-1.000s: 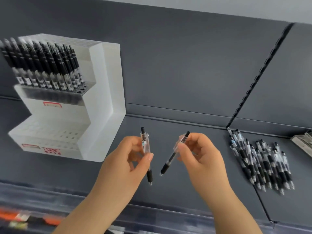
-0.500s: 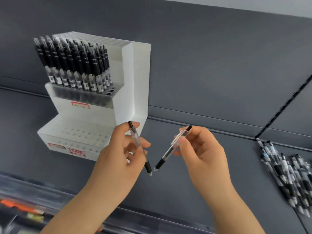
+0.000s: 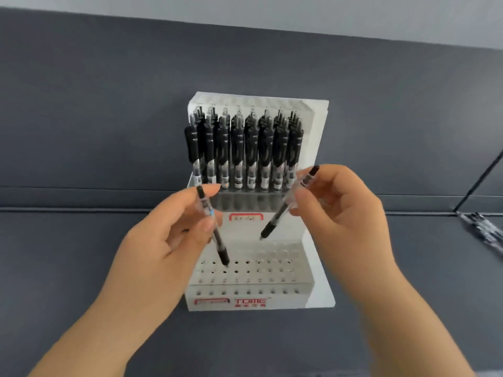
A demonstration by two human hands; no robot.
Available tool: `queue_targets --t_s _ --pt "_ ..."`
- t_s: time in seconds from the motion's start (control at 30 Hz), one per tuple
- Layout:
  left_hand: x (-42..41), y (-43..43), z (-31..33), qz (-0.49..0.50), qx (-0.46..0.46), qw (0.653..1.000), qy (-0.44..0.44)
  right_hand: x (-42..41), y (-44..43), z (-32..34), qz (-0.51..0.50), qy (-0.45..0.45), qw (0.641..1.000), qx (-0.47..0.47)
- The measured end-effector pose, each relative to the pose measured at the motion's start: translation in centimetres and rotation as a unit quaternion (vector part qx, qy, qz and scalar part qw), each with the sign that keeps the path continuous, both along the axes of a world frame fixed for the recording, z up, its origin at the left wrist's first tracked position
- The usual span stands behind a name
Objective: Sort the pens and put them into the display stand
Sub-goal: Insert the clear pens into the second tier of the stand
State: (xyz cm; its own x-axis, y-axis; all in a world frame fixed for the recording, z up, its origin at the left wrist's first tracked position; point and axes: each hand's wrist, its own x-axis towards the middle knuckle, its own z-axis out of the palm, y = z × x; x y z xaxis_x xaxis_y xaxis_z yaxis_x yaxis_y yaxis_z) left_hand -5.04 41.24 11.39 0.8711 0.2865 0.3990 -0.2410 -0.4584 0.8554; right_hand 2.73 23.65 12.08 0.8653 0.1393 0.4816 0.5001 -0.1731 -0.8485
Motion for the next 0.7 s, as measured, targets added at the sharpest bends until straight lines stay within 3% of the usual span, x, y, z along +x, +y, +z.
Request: queue_targets --t_s 0.43,0.7 --pt "1.2 7.4 -1.8 0.007 -0.081 0.997 0.005 -0.1 8.6 -1.2 -0.021 -0.016 0.995 -0.095" --pt "3.0 7.1 -2.1 0.005 -0.052 0.999 -0.001 0.1 8.9 -1.6 -0.031 -0.025 0.993 -0.107"
